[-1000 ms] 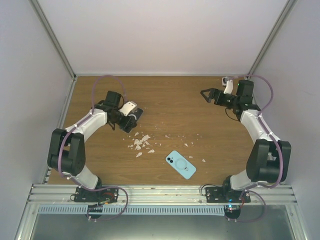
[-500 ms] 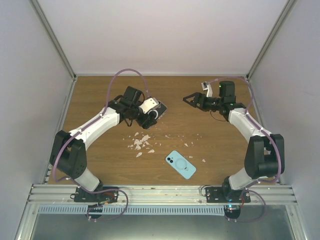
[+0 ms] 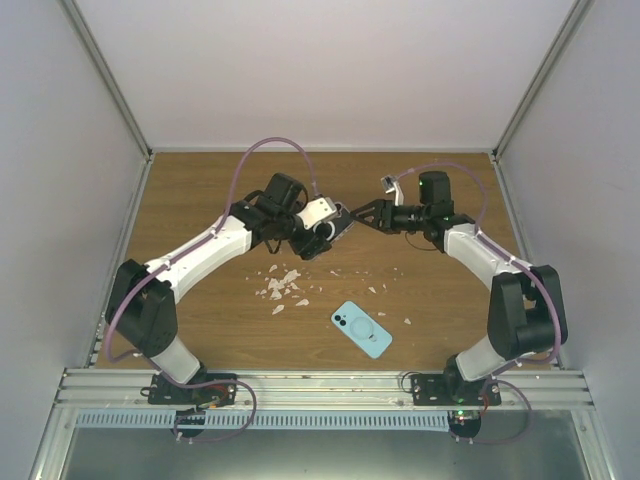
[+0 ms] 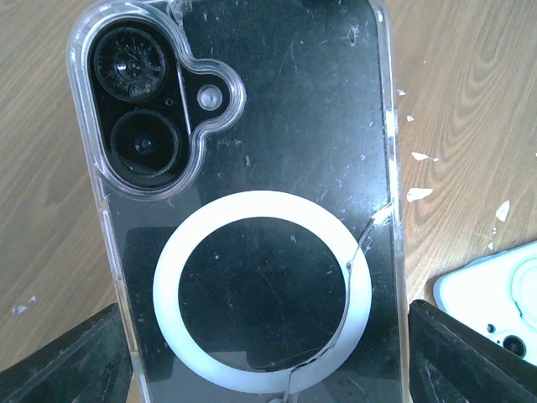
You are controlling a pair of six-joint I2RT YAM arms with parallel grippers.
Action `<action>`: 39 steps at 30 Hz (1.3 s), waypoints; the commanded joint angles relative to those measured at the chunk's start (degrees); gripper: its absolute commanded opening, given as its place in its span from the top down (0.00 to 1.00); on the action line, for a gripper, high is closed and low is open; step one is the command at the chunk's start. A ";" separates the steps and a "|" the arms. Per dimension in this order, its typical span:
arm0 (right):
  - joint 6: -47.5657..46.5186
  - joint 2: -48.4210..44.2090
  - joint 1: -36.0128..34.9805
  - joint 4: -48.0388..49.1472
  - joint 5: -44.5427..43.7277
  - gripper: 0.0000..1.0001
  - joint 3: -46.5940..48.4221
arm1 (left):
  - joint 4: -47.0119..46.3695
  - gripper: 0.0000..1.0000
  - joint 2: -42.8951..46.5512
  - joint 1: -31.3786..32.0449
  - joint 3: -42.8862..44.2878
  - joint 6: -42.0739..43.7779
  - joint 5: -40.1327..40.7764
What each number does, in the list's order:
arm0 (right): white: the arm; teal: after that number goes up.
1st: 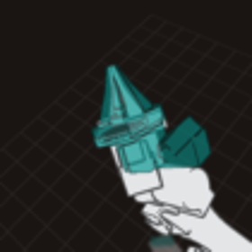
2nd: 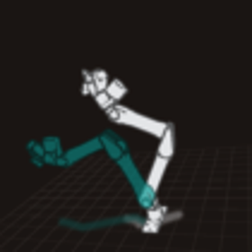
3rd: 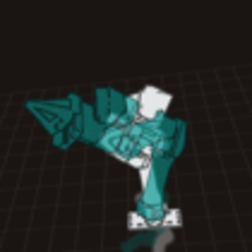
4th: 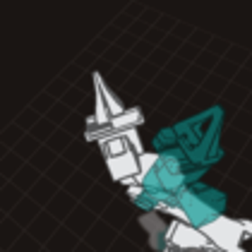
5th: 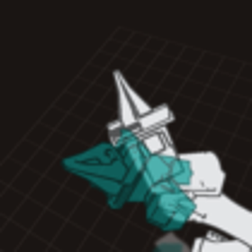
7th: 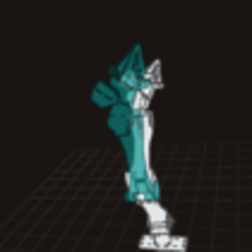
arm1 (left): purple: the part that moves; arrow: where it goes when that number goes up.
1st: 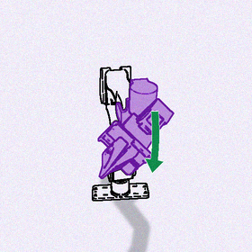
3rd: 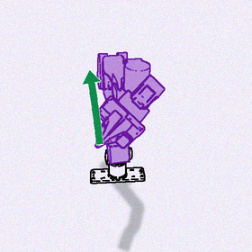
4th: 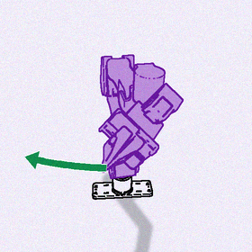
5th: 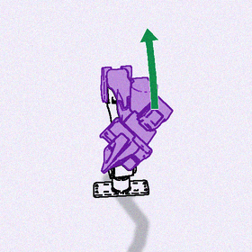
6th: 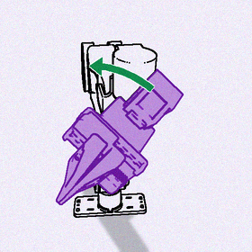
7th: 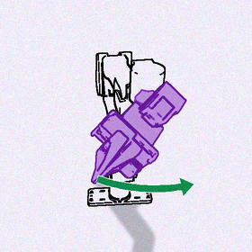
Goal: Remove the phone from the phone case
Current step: Pick up the phone at the center of the board.
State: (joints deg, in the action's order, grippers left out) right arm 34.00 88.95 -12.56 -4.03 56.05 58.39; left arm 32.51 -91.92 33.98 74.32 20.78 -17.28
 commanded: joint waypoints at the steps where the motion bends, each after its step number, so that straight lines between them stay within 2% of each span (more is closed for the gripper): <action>1: 1.48 -0.34 -1.12 2.82 1.73 0.43 -2.27 | -5.15 0.43 -0.98 1.33 2.96 -0.31 -0.20; 18: 5.97 -0.03 -1.30 5.99 3.32 0.84 -3.36 | -5.01 0.44 -3.63 4.05 5.57 0.71 1.97; 20: 6.38 -0.02 -1.18 5.56 3.38 0.86 -3.16 | -4.64 0.44 -3.96 4.08 6.29 0.90 2.14; 23: 8.21 0.05 -0.44 5.56 3.38 0.92 -2.98 | -3.54 0.32 -4.89 4.08 7.96 1.37 2.81; 25: 10.09 0.06 0.53 5.94 3.94 0.96 -3.01 | -2.85 0.19 -5.45 4.08 9.18 1.38 4.04; 26: 11.11 -0.04 1.06 6.08 4.20 0.98 -2.97 | -2.68 0.07 -5.69 4.08 9.70 1.42 4.63; 27: 12.19 -0.08 1.70 6.20 4.62 0.99 -2.89 | -2.49 0.02 -5.85 4.08 10.29 1.50 5.19; 33: 19.71 -0.37 6.05 8.16 6.65 0.99 -3.41 | -2.99 0.01 -5.06 5.68 11.64 5.83 9.84; 39: 28.43 -1.68 9.24 12.96 8.30 1.00 -6.54 | -6.59 0.01 -2.89 10.92 8.87 12.80 19.28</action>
State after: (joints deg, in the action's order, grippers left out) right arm 53.98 88.92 -4.93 3.49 60.20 53.71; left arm 31.14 -97.89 40.99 84.82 27.49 -5.43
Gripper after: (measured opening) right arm 0.116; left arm 0.990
